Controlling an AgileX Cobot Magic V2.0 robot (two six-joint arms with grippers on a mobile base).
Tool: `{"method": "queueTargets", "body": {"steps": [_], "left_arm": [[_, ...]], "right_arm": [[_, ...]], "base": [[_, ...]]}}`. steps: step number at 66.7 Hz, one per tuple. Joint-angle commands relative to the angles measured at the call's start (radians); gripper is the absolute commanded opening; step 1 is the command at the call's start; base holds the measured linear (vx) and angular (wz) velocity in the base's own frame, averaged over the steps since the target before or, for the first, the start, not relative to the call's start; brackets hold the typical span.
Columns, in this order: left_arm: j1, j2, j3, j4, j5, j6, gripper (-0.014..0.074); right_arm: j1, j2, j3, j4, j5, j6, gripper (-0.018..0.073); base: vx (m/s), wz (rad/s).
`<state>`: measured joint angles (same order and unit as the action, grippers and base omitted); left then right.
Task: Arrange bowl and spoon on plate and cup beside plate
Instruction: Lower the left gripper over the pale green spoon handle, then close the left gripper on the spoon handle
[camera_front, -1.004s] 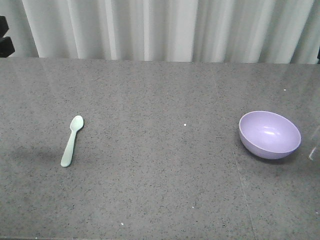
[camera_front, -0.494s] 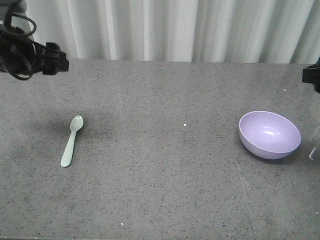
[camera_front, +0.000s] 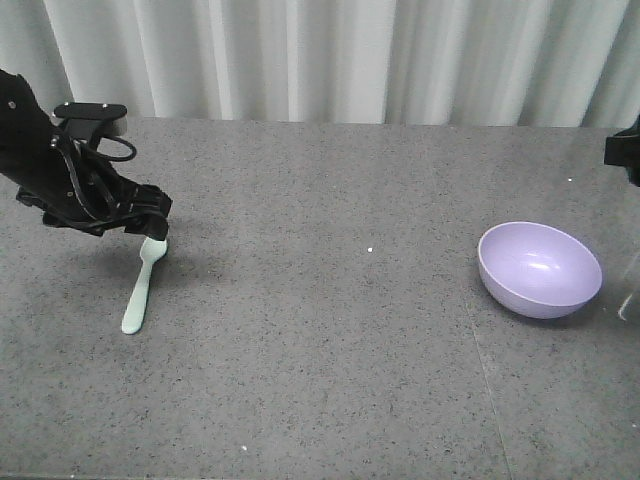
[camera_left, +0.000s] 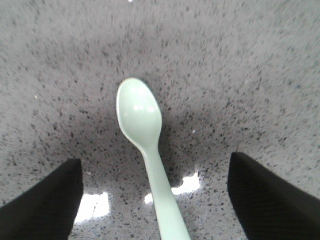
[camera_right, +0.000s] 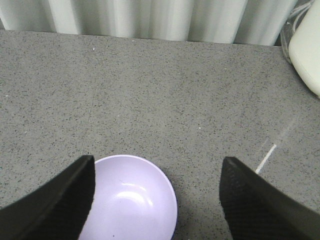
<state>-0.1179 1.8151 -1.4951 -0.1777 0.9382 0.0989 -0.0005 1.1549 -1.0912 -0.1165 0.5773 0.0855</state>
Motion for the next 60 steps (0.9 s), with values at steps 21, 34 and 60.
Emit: {"method": "queueTargets", "body": {"steps": [21,34,60], "left_arm": [[-0.005,0.007,-0.033,-0.002,-0.005,-0.001,0.0575],[-0.006,0.026,-0.033,0.009,0.016,-0.047,0.0571],[-0.012,0.046,-0.033,0.013,0.042,-0.062,0.0479]], "right_arm": [[-0.004,-0.018,-0.037,-0.006,-0.064,0.002,0.0517],[-0.004,-0.018,-0.037,-0.004,-0.064,0.005,0.0517],[-0.004,-0.018,-0.037,-0.002,-0.063,0.005,0.0517]], "base": [[0.0,0.0],[0.0,0.0],[0.0,0.0]]}}
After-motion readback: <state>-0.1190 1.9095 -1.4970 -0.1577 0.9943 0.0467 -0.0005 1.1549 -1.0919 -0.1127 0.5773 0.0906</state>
